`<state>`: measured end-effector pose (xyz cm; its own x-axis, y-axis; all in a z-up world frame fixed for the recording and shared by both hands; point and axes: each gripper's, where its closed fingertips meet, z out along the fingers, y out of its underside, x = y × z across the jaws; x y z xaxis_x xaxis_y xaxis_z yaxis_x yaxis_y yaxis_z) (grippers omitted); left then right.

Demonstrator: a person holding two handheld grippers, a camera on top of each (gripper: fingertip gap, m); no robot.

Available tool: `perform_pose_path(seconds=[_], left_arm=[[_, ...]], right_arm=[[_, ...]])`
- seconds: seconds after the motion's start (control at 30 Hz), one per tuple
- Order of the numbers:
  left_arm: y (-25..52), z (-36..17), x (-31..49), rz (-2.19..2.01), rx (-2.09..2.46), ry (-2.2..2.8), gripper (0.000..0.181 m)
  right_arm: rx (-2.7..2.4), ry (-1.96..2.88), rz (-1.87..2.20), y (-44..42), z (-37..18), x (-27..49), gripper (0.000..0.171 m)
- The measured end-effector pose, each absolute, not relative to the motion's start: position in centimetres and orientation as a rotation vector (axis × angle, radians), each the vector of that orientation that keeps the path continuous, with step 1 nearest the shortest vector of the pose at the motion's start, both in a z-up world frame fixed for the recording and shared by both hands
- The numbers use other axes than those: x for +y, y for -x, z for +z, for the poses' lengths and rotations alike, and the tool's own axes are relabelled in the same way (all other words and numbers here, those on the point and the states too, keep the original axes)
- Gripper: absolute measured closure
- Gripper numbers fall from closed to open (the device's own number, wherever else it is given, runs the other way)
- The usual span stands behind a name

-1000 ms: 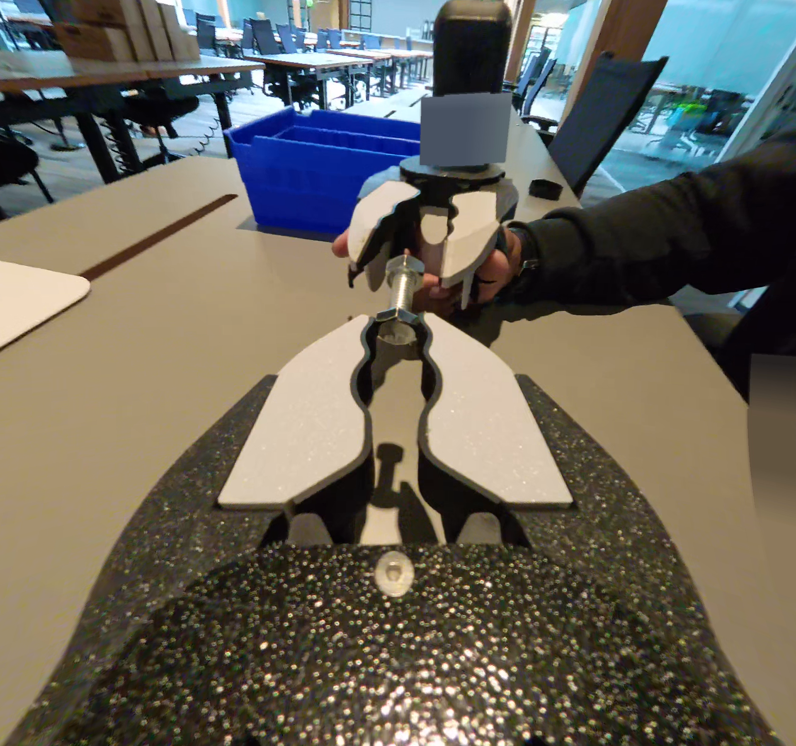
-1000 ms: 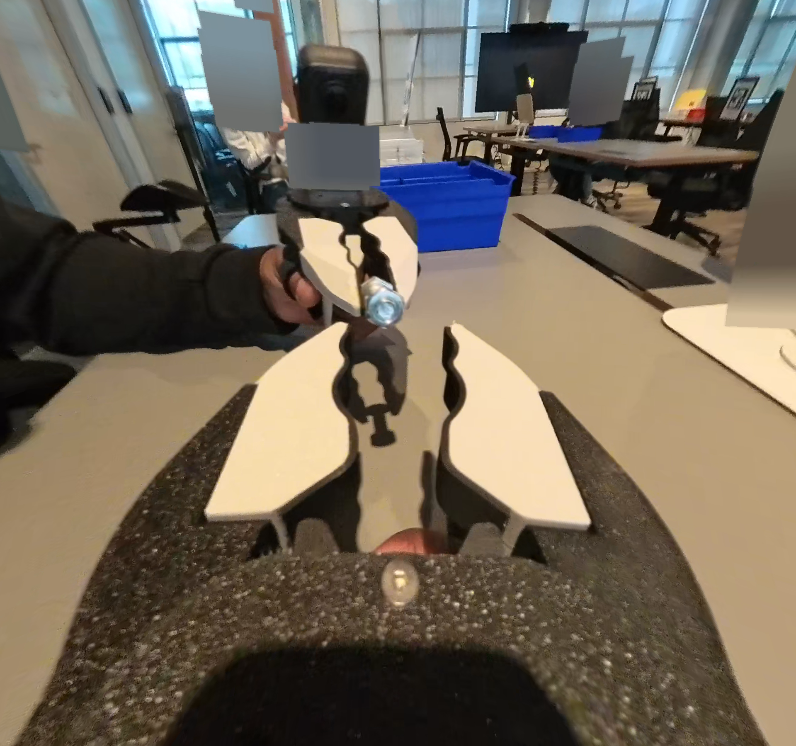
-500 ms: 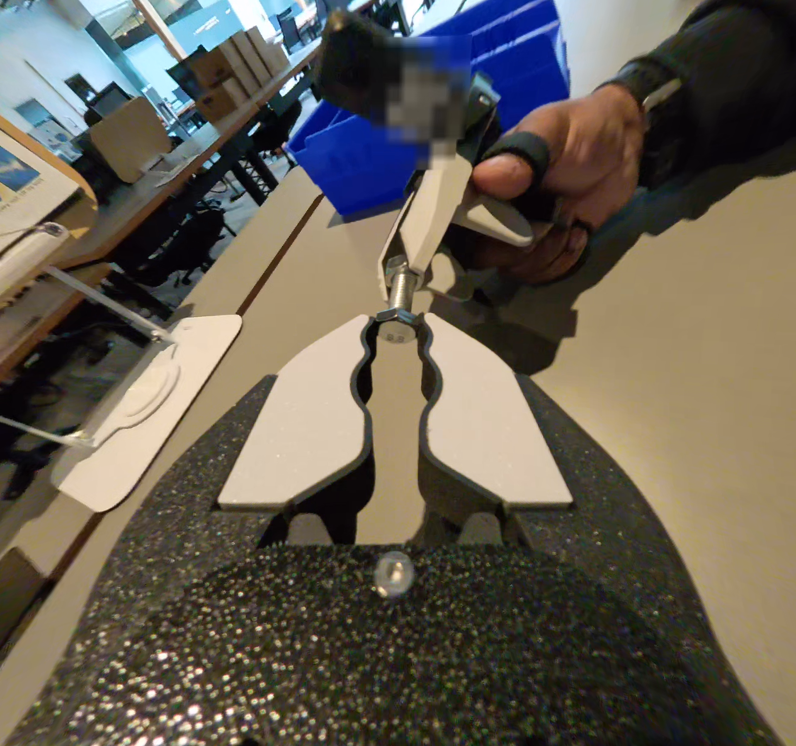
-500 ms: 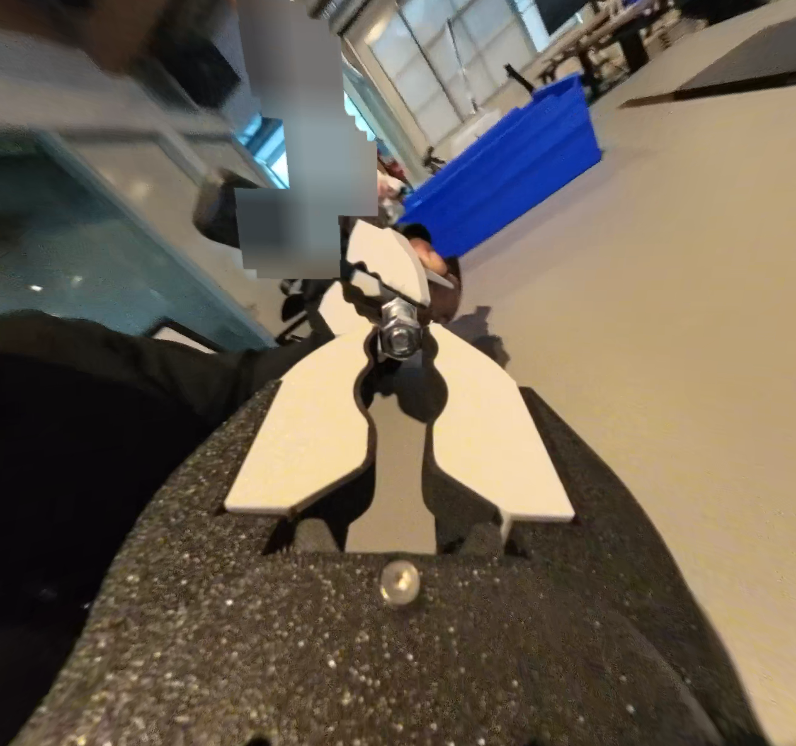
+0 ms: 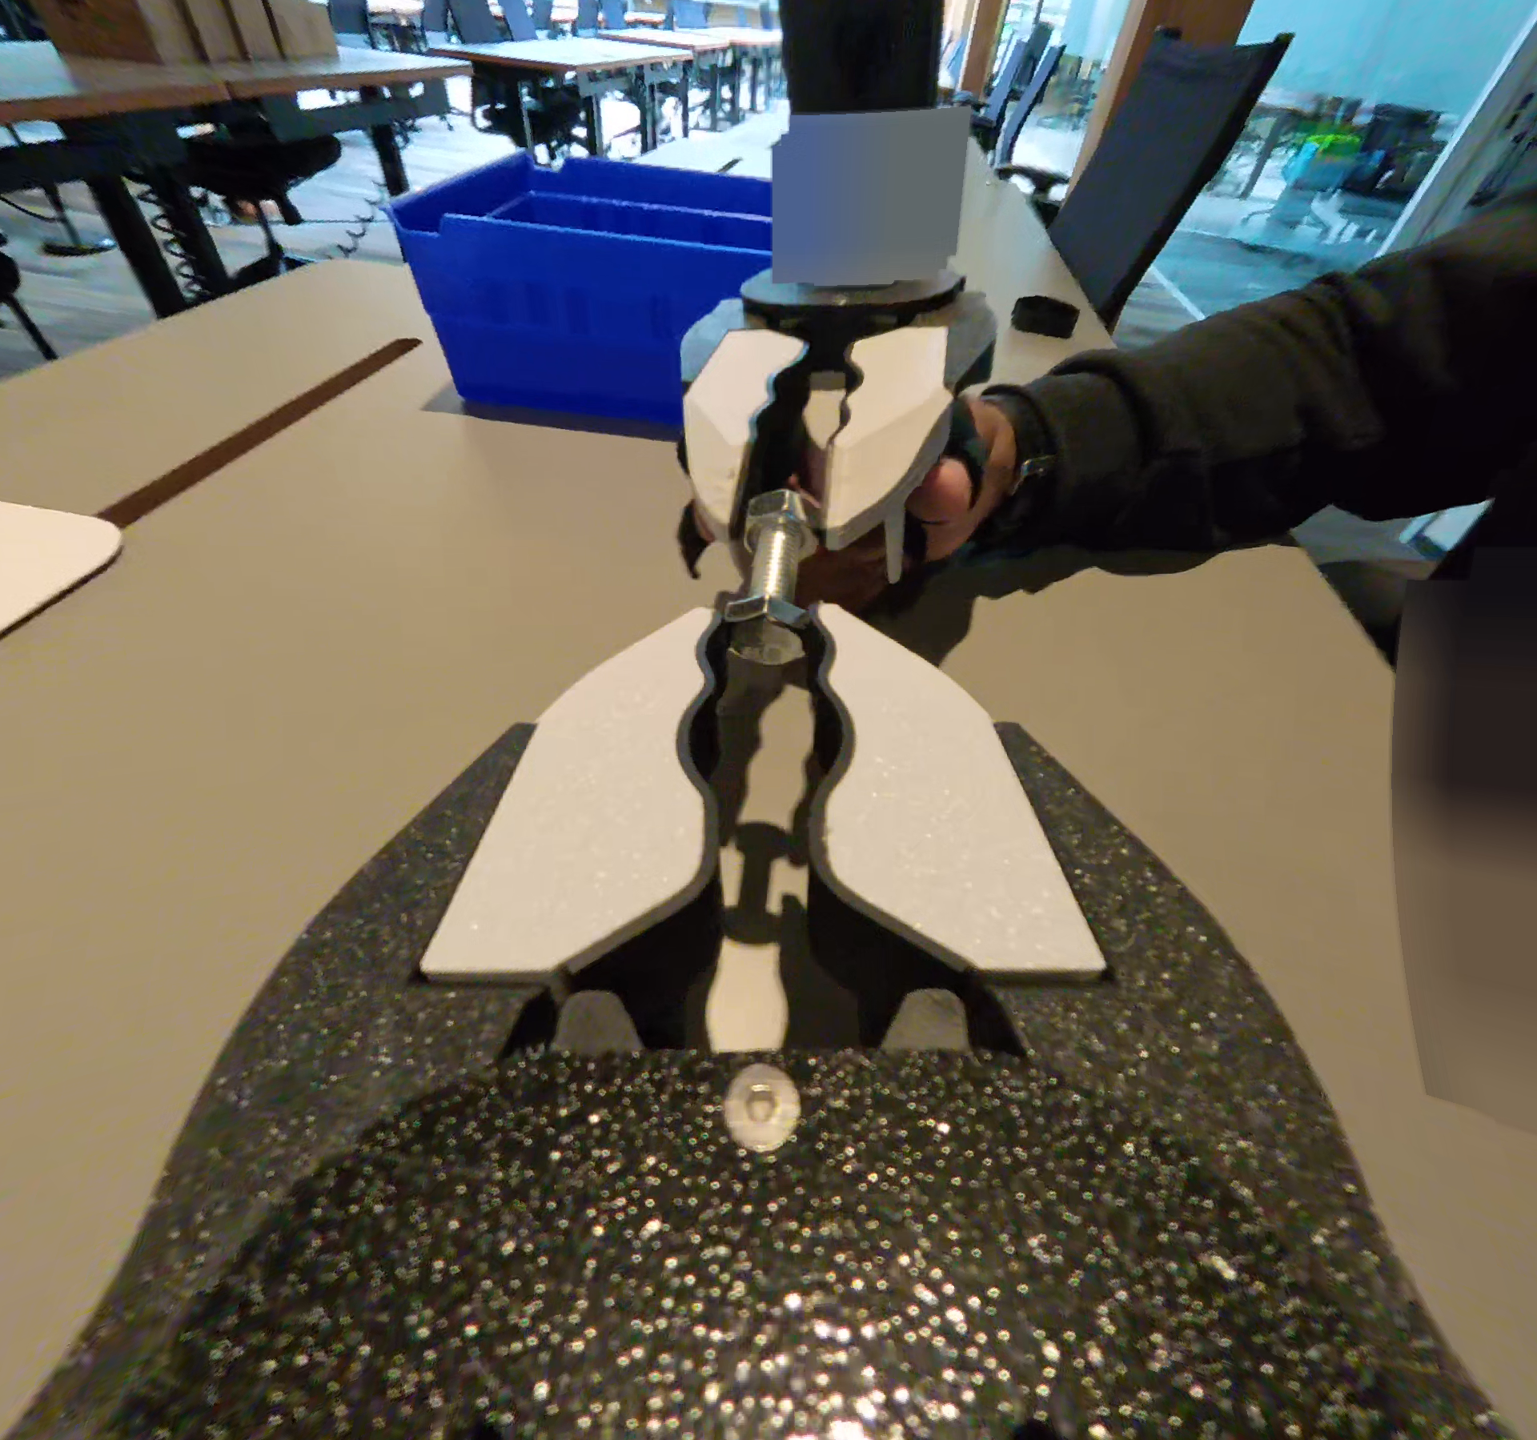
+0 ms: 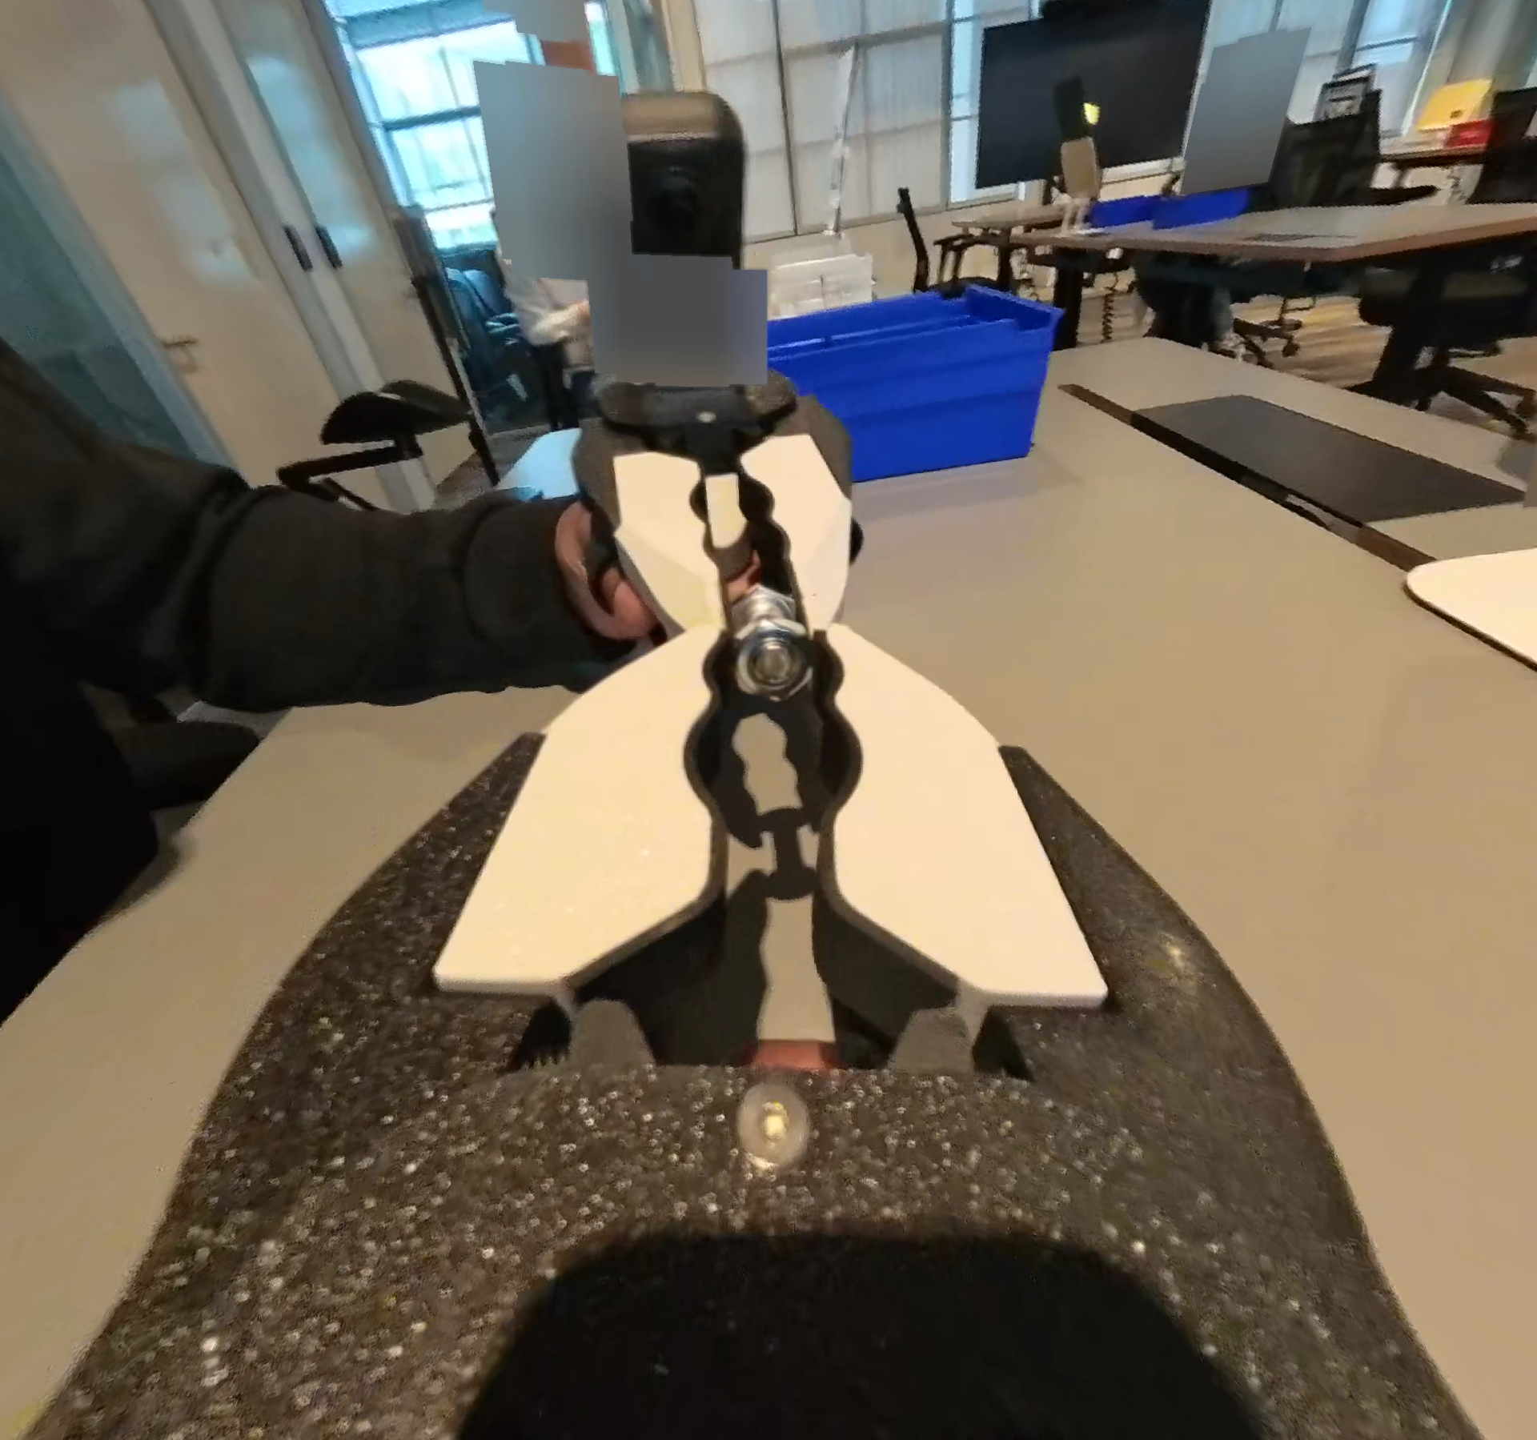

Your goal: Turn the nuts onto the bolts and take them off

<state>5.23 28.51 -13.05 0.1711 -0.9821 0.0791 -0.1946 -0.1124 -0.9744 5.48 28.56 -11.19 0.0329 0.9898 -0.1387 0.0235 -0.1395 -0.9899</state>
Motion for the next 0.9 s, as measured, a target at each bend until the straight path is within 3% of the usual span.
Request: perform_pose_path(seconds=[0.27, 0.4, 0.6, 0.8, 0.83, 0.9], left_arm=[[-4.9, -12.4, 29.6, -0.402, 1.311, 1.313, 0.164], [-4.9, -12.1, 29.6, -0.616, 1.223, 1.373, 0.164], [-4.4, -11.6, 29.3, -1.017, 1.097, 1.459, 0.164], [-5.3, -12.7, 28.3, -1.141, 1.153, 1.512, 0.164], [-5.4, -13.0, 28.2, -1.117, 1.17, 1.52, 0.164], [-5.4, -13.6, 28.5, -0.995, 1.215, 1.521, 0.164]], right_arm=[[-0.781, 1.568, 1.794, -5.5, -11.0, 29.4, 0.153], [-0.793, 1.496, 1.733, -6.0, -10.4, 30.0, 0.135], [-1.064, 1.364, 1.295, -6.5, -11.0, 30.0, 0.129], [-1.216, 1.27, 1.113, -5.7, -11.7, 28.6, 0.143], [-1.236, 1.276, 1.101, -5.5, -11.9, 28.4, 0.152], [-1.238, 1.359, 1.117, -5.4, -12.6, 28.6, 0.153]])
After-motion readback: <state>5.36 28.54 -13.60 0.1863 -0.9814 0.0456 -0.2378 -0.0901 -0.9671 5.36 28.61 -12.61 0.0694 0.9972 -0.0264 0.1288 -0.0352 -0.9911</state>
